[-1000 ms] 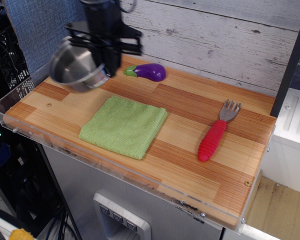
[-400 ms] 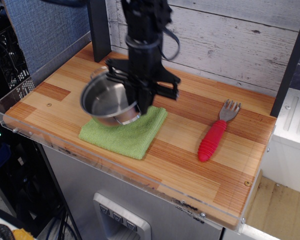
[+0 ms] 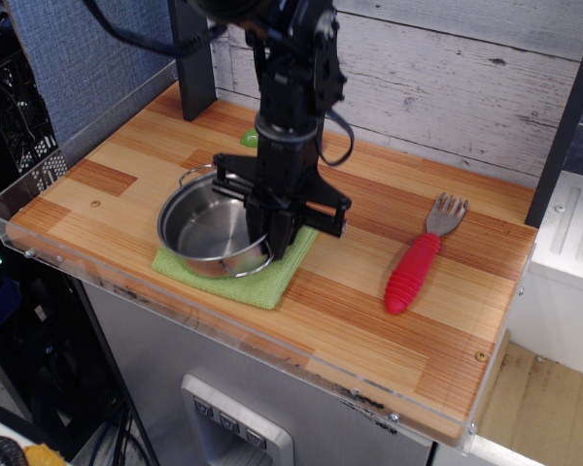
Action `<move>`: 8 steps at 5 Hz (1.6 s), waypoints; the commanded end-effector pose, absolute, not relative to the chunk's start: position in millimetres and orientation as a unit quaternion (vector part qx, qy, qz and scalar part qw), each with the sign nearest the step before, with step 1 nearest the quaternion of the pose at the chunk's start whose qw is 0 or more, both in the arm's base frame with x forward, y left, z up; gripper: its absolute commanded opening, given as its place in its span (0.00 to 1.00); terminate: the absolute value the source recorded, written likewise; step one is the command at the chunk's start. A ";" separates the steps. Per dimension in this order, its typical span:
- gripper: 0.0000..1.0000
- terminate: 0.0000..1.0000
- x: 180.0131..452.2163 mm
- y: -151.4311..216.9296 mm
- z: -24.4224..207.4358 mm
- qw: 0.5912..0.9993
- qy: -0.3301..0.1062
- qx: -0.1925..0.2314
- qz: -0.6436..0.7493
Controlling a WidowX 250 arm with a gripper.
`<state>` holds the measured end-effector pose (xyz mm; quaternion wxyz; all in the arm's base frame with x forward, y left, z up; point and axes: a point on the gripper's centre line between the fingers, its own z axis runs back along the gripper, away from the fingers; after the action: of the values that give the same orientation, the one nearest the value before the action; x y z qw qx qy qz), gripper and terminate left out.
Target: Place the pot on top of the green towel
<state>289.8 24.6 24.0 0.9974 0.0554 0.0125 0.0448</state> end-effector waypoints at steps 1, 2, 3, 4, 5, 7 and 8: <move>1.00 0.00 284.6 35.2 36.6 0.998 0.011 0.037 0.043; 1.00 0.00 283.5 37.3 66.5 0.998 -0.038 0.014 0.045; 1.00 0.00 279.5 43.9 102.4 0.996 -0.079 -0.001 0.046; 1.00 0.00 282.9 49.9 140.2 0.994 -0.096 -0.003 0.043; 1.00 0.00 288.7 57.5 166.9 0.995 -0.084 0.014 0.042; 1.00 0.00 294.6 67.5 188.2 0.996 -0.077 0.018 0.032; 1.00 0.00 294.6 67.5 188.2 0.996 -0.077 0.018 0.032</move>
<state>299.4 62.2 174.5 0.9980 0.0116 -0.0540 0.0318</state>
